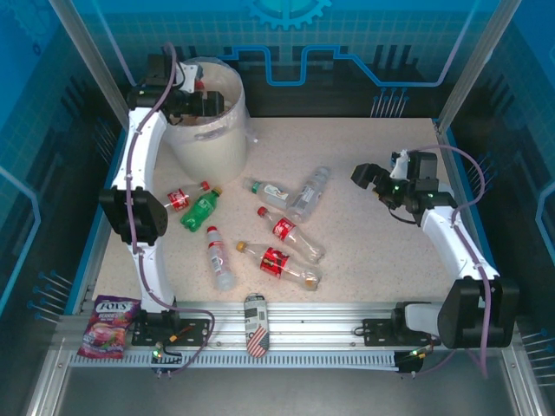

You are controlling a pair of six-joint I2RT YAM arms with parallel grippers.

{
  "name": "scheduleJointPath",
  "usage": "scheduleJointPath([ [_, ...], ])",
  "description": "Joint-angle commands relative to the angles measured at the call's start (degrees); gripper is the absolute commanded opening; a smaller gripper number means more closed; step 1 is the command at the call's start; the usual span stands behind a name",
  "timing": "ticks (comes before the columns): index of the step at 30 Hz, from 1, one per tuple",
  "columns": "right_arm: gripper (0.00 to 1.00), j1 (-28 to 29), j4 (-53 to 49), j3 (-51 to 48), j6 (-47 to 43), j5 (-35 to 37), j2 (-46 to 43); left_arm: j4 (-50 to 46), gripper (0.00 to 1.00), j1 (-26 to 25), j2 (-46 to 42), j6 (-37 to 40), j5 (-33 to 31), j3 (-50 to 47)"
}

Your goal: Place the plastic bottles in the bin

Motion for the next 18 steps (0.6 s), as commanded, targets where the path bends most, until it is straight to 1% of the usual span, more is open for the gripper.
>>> scheduleJointPath([
  [1,1.0,2.6,-4.2,4.0,-1.8,6.1,1.5,-2.5,0.96,0.5,-2.7,0.6,0.1,3.8],
  [4,1.0,5.3,-5.4,5.3,-2.2,9.0,2.9,-3.6,0.99,0.5,-4.0,0.9,-0.1,5.0],
  [8,1.0,10.1,-5.3,6.8,-1.8,12.2,5.5,-4.9,0.99,0.4,-7.3,1.1,-0.7,4.8],
  [12,1.0,13.7,-3.4,7.3,0.9,14.1,9.0,-6.2,0.99,-0.5,-11.9,1.0,-2.0,2.8],
  [15,0.95,16.6,-1.4,7.6,4.1,17.4,12.1,-6.9,0.99,-2.8,-17.1,1.4,-5.1,-1.6],
  [18,0.92,18.9,1.4,8.0,7.1,19.2,15.2,-6.3,0.99,-5.8,-23.8,0.9,-6.5,-8.7],
])
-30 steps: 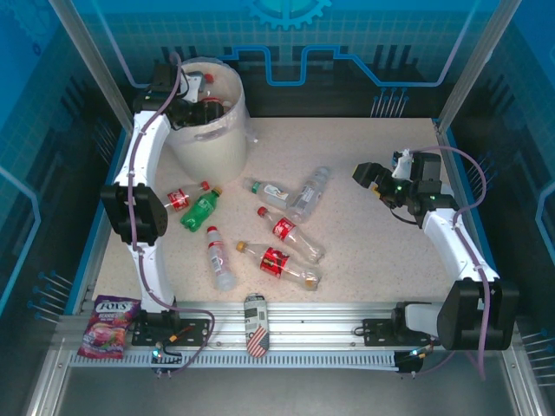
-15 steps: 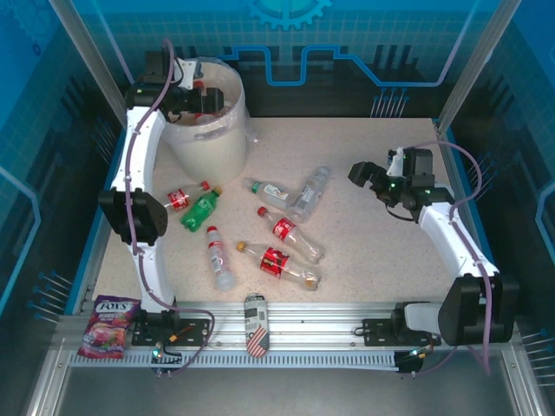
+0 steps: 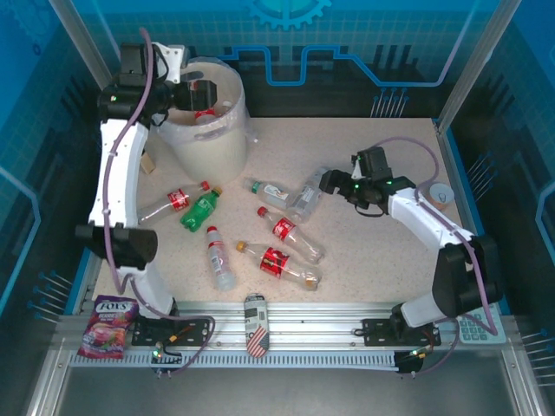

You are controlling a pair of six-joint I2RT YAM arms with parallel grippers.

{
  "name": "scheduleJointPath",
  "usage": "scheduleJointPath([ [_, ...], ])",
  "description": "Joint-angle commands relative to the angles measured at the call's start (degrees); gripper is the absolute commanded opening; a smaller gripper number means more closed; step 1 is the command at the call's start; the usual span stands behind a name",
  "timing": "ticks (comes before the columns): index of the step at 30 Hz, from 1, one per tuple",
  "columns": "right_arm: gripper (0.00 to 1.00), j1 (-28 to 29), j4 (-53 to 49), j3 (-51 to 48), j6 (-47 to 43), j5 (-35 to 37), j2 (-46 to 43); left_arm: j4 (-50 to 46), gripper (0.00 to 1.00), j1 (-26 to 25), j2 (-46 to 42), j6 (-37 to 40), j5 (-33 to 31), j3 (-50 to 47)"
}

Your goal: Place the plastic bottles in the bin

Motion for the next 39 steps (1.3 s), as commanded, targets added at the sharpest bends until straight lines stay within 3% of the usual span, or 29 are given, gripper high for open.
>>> scheduleJointPath([
  [1,0.92,2.4,3.8,2.1,4.6,4.6,3.3,-1.0,0.99,-3.7,-8.0,-0.3,-2.4,-7.4],
  [10,0.87,3.5,10.0,6.6,9.4,6.1,15.5,11.0,0.97,-17.7,-26.6,-13.6,-3.0,-39.3],
  [20,0.78,3.8,11.6,12.8,11.4,6.3,25.6,30.8,0.96,-26.5,-29.2,-33.4,-2.5,-64.5],
  [26,0.77,4.4,10.9,15.5,11.6,7.1,29.7,36.3,0.97,-29.2,-25.6,-37.6,-3.3,-68.9],
  [28,0.71,4.5,10.9,15.7,11.5,7.3,30.2,37.3,0.97,-29.4,-24.6,-38.0,-3.3,-69.4],
  [39,0.62,3.1,12.3,12.2,10.2,8.6,25.9,38.8,0.97,-30.5,-20.5,-37.7,-2.8,-69.3],
])
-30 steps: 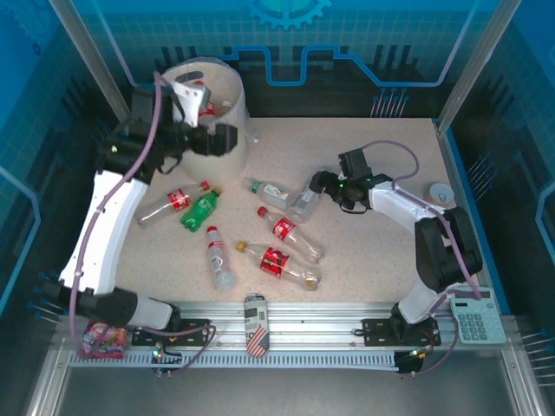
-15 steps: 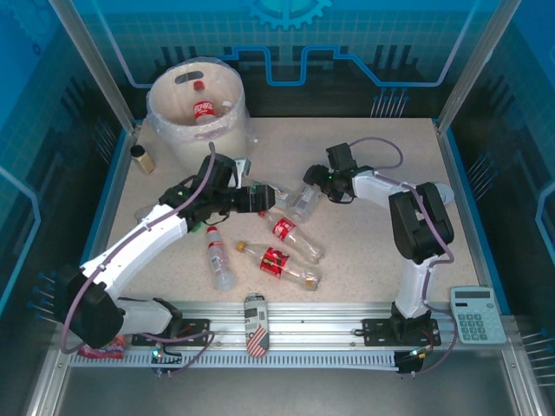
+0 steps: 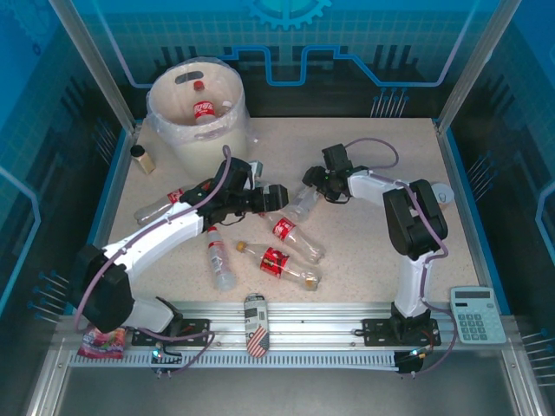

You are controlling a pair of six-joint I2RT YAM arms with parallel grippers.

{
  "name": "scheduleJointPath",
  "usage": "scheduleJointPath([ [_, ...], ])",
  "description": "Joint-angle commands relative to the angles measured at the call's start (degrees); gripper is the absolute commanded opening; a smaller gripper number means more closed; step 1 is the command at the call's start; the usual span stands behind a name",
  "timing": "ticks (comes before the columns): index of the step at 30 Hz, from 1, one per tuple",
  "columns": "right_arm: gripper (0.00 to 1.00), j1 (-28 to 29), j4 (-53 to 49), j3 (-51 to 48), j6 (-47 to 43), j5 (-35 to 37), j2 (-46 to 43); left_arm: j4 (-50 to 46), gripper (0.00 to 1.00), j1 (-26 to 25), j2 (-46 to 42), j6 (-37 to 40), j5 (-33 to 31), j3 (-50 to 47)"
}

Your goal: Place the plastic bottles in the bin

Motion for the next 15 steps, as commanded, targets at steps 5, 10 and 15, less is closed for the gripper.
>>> scheduleJointPath([
  [5,0.62,-1.5,0.4,-4.1,-5.0,1.0,-8.6,3.4,0.98,-0.9,2.7,0.4,4.0,1.0],
  [10,0.63,-3.3,1.6,-7.7,-12.0,-6.1,-15.9,4.7,0.99,-0.9,6.2,2.1,12.1,4.0],
  [15,0.63,-4.2,1.5,-10.8,-17.1,-14.2,-22.3,7.5,0.99,-0.9,10.7,2.1,20.9,7.5],
])
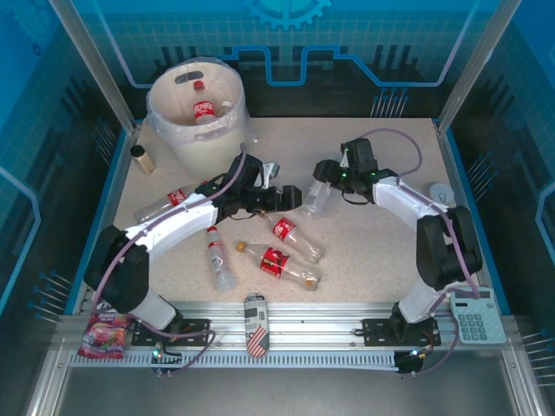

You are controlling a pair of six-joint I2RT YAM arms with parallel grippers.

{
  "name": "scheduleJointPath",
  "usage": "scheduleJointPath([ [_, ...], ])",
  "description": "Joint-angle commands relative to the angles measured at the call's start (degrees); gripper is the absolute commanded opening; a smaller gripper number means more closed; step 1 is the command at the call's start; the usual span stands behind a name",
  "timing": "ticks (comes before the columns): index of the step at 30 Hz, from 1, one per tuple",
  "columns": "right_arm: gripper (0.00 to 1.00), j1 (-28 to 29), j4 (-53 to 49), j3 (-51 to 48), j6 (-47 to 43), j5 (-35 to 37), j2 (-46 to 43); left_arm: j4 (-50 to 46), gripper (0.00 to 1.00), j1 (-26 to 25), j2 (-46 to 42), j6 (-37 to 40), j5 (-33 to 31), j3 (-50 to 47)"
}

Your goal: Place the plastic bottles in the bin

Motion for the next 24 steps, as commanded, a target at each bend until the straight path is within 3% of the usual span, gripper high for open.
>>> scheduleJointPath([
  [1,0.63,-0.5,1.0,-2.5,-5.5,-7.7,-4.5,3.4,0.99,-0.6,2.9,1.1,9.2,4.1],
  [9,0.62,0.2,6.5,-9.3,-6.2,-11.1,-11.7,11.9,0.99,-0.7,8.4,-4.2,14.1,4.5],
  [17,0.62,0.5,17.0,-12.6,0.7,-16.0,-10.0,16.1,0.99,-3.2,11.8,-6.2,17.4,4.6],
  [21,0.62,0.5,22.1,-13.2,4.3,-17.7,-8.7,15.8,0.95,-3.6,12.3,-6.2,17.1,4.4],
  [24,0.62,0.6,22.0,-12.3,4.3,-18.2,-8.3,15.5,0.87,-3.5,12.4,-6.1,16.6,4.2],
])
